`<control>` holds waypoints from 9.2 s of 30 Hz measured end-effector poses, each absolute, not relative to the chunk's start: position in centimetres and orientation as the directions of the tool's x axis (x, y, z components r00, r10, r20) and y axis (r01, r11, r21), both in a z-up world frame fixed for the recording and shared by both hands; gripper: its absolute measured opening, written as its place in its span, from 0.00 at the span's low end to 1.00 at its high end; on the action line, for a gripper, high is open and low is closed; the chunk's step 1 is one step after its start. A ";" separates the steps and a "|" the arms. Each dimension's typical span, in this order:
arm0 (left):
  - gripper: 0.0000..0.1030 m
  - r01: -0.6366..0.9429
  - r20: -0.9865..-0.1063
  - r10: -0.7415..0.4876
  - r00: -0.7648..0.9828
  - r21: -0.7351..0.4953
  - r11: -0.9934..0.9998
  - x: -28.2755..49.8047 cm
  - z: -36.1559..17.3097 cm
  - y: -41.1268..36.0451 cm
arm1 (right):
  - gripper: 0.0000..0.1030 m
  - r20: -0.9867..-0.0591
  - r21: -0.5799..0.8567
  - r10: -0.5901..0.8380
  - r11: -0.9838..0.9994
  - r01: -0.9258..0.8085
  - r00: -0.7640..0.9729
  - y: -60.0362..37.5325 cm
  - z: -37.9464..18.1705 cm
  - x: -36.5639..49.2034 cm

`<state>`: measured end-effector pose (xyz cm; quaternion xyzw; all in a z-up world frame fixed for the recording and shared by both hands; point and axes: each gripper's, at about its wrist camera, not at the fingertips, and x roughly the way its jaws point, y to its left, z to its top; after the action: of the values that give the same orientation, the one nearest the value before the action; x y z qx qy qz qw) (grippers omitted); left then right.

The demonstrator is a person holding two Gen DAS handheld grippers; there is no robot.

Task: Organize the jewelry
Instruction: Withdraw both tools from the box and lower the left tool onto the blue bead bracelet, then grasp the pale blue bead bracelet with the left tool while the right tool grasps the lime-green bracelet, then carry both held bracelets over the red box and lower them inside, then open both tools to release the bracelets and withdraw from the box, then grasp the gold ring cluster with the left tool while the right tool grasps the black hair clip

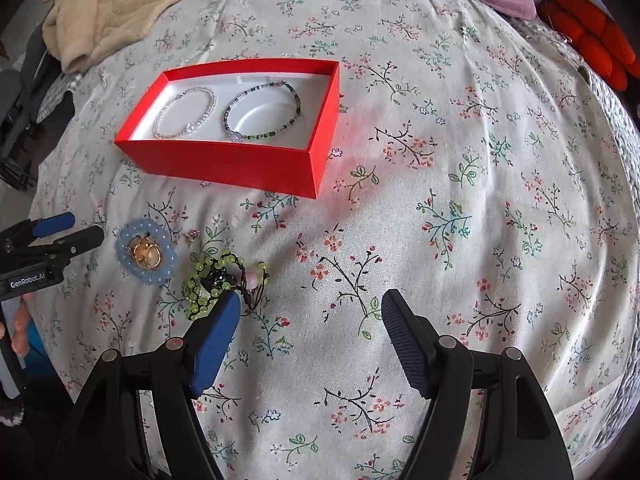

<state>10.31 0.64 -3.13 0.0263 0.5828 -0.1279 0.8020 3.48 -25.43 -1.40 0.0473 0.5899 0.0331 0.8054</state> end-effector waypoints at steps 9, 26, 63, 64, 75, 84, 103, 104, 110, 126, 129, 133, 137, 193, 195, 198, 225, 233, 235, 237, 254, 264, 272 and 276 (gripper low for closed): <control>0.26 0.234 -0.940 -0.260 0.221 -0.208 0.950 10.9 -4.3 -1.3 | 0.73 -0.950 0.144 0.134 0.990 0.015 0.282 -25.1 -1.9 4.1; 0.21 0.378 -0.953 -0.227 0.202 -0.138 0.916 11.4 -5.7 -6.4 | 0.73 -0.954 0.138 0.138 0.990 -0.021 0.266 -23.7 -2.4 4.5; 0.09 0.311 -0.882 -0.375 0.286 -0.285 0.907 10.6 -0.7 -2.1 | 0.00 -0.884 0.344 0.346 0.937 -0.065 0.314 -21.3 -1.4 5.7; 0.09 0.320 -0.876 -0.384 0.291 -0.289 0.902 10.2 -0.2 -2.1 | 0.00 -0.879 0.349 0.351 0.935 -0.069 0.322 -21.2 -1.0 5.5; 0.09 0.305 -0.885 -0.368 0.284 -0.280 0.910 6.3 0.8 1.4 | 0.46 -0.859 0.471 0.451 0.881 0.030 0.240 -23.0 -2.5 3.8; 0.34 0.289 -0.915 -0.310 0.257 -0.234 0.929 5.8 -2.1 3.9 | 0.58 -0.841 0.527 0.499 0.842 0.111 0.209 -22.3 -4.8 3.7; 0.19 0.414 -0.946 -0.202 0.254 -0.083 0.906 6.5 -4.9 -0.6 | 0.10 -0.850 0.499 0.463 0.861 0.102 0.254 -22.4 -4.6 3.2; 0.14 0.412 -0.946 -0.206 0.251 -0.088 0.907 6.4 -4.8 -0.6 | 0.10 -0.845 0.503 0.466 0.859 0.095 0.261 -22.5 -4.1 3.0; 0.08 0.395 -0.935 -0.249 0.251 -0.136 0.909 5.8 -3.6 -1.2 | 0.09 -0.815 0.527 0.481 0.847 0.067 0.321 -23.5 -1.4 1.9; 0.08 0.436 -0.837 -0.407 0.366 -0.232 0.870 5.0 3.8 -2.9 | 0.09 -0.770 0.533 0.473 0.846 0.023 0.429 -24.6 3.4 1.8; 0.08 0.434 -0.822 -0.425 0.379 -0.247 0.866 5.5 4.6 -3.4 | 0.09 -0.760 0.537 0.471 0.843 0.025 0.448 -24.8 3.9 2.3; 0.08 0.423 -0.797 -0.457 0.396 -0.283 0.861 6.4 5.7 -4.3 | 0.09 -0.749 0.540 0.460 0.841 0.036 0.477 -25.2 4.5 3.3; 0.08 0.413 -0.765 -0.488 0.421 -0.318 0.854 7.6 6.9 -5.2 | 0.09 -0.738 0.549 0.451 0.834 0.058 0.502 -26.1 4.8 4.7; 0.42 0.302 -0.817 -0.269 0.511 -0.122 0.945 13.2 2.6 -7.3 | 0.53 -0.793 0.399 0.315 0.915 0.054 0.522 -25.6 2.8 10.8; 0.52 0.314 -0.816 -0.262 0.515 -0.105 0.944 12.7 2.8 -7.3 | 0.54 -0.798 0.390 0.307 0.919 0.055 0.519 -25.6 2.9 10.5; 0.64 0.327 -0.815 -0.251 0.522 -0.081 0.942 11.8 3.2 -7.1 | 0.60 -0.807 0.375 0.296 0.926 0.056 0.510 -25.7 2.9 9.9; 0.91 0.360 -0.905 -0.178 0.386 -0.030 0.932 7.4 -0.2 -3.1 | 0.82 -0.905 0.194 0.186 0.981 -0.018 0.384 -24.1 -0.8 3.3; 0.91 0.420 -0.914 -0.148 0.378 0.027 0.907 6.1 -3.0 -2.2 | 0.82 -0.942 0.097 0.132 0.987 -0.125 0.308 -22.1 -4.3 1.3; 0.91 0.452 -0.912 -0.152 0.380 0.040 0.891 5.6 -3.8 -2.2 | 0.82 -0.946 0.077 0.119 0.986 -0.147 0.303 -21.7 -4.9 0.9; 0.91 0.481 -0.909 -0.157 0.385 0.053 0.875 5.2 -4.4 -2.4 | 0.82 -0.945 0.048 0.101 0.984 -0.171 0.312 -21.4 -5.3 0.6; 1.00 0.490 -0.859 -0.198 0.472 0.069 0.869 4.2 -6.6 -1.8 | 1.00 -0.901 -0.031 0.070 0.974 -0.226 0.428 -21.2 -7.2 -0.9; 0.89 0.555 -0.825 -0.269 0.497 0.064 0.830 4.8 -5.8 -2.0 | 1.00 -0.893 -0.076 0.058 0.958 -0.277 0.447 -20.0 -6.8 -0.6; 0.66 0.588 -0.806 -0.288 0.517 0.090 0.804 4.9 -5.2 -3.2 | 0.95 -0.899 -0.071 0.087 0.938 -0.339 0.429 -19.5 -6.3 -0.4; 0.53 0.582 -0.799 -0.289 0.527 0.091 0.808 5.0 -5.0 -3.4 | 0.85 -0.900 -0.071 0.094 0.931 -0.357 0.425 -18.6 -6.0 -0.2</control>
<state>5.01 -3.36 -4.97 0.1765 0.4146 -0.2544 0.8557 -0.20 -18.55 -6.04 -0.1265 0.5189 0.1353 0.8345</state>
